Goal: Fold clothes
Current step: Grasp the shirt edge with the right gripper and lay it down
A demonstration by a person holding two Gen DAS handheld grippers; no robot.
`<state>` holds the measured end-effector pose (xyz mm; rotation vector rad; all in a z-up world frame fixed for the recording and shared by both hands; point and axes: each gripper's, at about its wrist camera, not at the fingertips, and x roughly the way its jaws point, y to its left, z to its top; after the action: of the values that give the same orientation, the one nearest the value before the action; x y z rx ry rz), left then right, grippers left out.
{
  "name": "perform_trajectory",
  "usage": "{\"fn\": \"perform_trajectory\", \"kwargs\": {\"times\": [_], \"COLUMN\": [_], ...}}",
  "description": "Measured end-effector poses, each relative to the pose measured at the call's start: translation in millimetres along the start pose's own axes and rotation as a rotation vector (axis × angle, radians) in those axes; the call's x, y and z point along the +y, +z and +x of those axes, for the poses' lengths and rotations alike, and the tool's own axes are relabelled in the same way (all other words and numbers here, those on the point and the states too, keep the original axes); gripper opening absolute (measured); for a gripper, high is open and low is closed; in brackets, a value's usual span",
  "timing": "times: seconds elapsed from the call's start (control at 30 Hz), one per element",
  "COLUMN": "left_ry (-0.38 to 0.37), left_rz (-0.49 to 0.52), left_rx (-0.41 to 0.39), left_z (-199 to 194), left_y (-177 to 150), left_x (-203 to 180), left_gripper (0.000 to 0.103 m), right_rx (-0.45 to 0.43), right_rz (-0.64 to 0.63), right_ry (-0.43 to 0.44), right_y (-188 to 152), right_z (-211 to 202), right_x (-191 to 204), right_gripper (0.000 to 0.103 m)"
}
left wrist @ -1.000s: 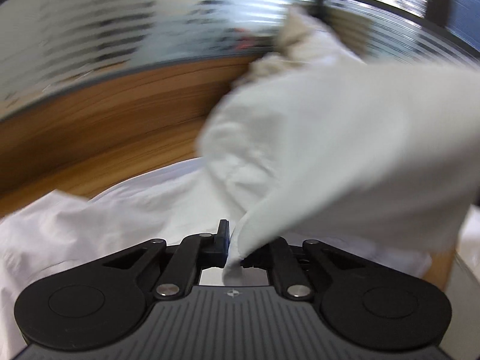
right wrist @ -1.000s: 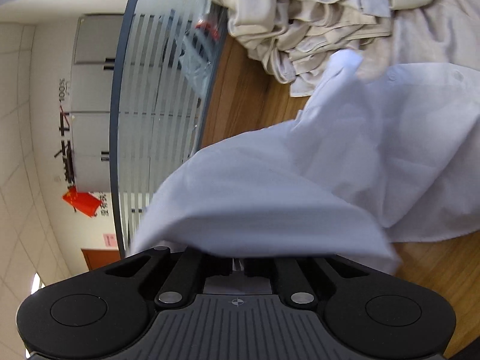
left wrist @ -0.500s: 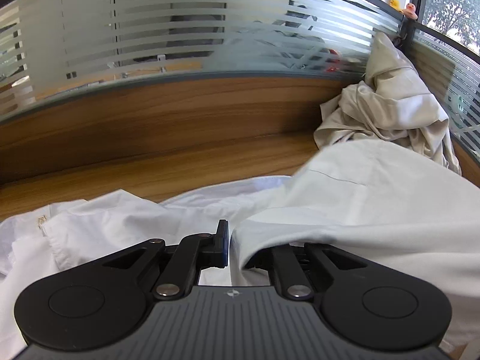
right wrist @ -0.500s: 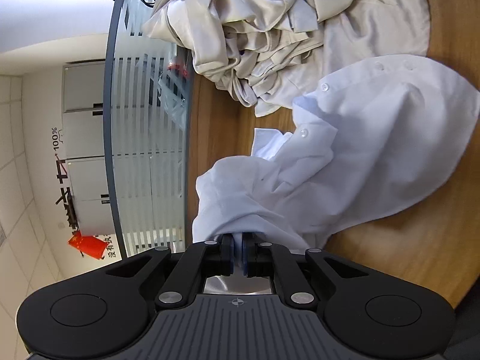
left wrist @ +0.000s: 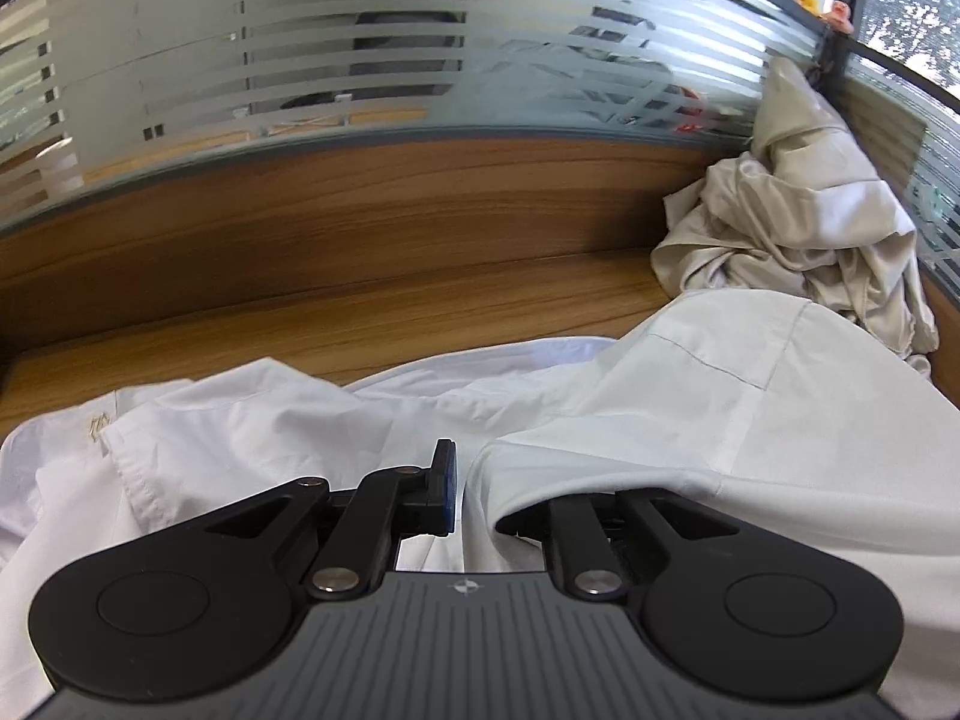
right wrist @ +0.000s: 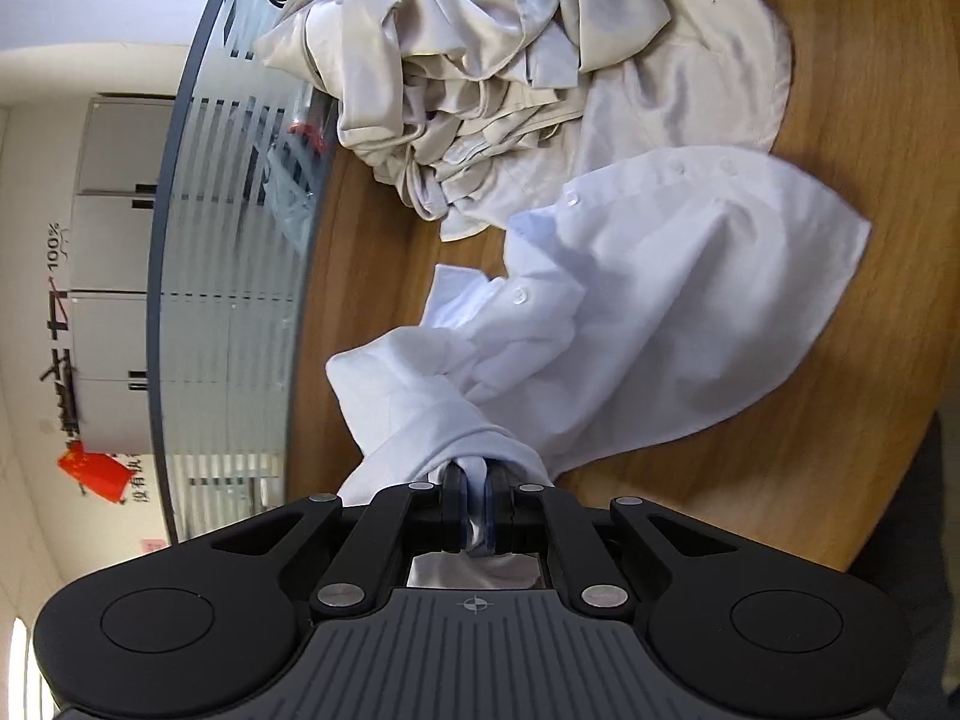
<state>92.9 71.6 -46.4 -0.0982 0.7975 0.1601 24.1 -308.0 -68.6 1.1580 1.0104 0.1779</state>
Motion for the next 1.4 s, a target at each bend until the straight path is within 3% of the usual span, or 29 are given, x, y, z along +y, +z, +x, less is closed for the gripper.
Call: {"fn": "perform_trajectory", "kwargs": {"times": [0.27,0.37,0.47,0.53,0.63,0.7,0.87,0.97,1.03,1.1,1.17,1.4], "left_ry": [0.046,0.109,0.166,0.198,0.195,0.199,0.123,0.074,0.031,0.0,-0.032,-0.176], "left_rz": [-0.094,-0.112,-0.206,-0.209,-0.173,-0.144,-0.23,-0.241,-0.247,-0.243,-0.227,-0.239], "left_rx": [0.06,0.061,0.075,0.066,0.063,0.061,0.1,0.102,0.1,0.096,0.08,0.044], "left_z": [13,14,18,17,13,11,8,-3,-12,-27,-45,-102], "left_y": [-2,1,8,14,16,14,5,1,-2,-8,-11,-12], "left_x": [27,43,77,94,103,101,121,129,129,128,125,116], "left_gripper": [0.013,0.009,0.009,0.008,0.009,0.01,0.025,0.042,0.047,0.059,0.064,0.076], "right_rx": [-0.019,-0.035,-0.102,-0.168,-0.212,-0.23,-0.26,-0.275,-0.291,-0.297,-0.301,-0.263], "right_rz": [-0.044,-0.1,-0.128,-0.159,-0.096,-0.137,-0.186,-0.217,-0.264,-0.344,-0.436,-0.862], "right_ry": [-0.114,-0.189,-0.269,-0.362,-0.349,-0.356,-0.346,-0.33,-0.34,-0.335,-0.329,-0.271], "right_y": [-7,-6,13,25,44,46,51,55,56,51,42,-21], "right_z": [-8,-16,-34,-50,-70,-69,-66,-71,-72,-70,-65,-22], "right_x": [-13,-19,-28,-35,-50,-44,-33,-26,-16,-1,17,92], "right_gripper": [0.007,0.007,0.007,0.007,0.006,0.006,0.007,0.007,0.007,0.007,0.007,0.008]}}
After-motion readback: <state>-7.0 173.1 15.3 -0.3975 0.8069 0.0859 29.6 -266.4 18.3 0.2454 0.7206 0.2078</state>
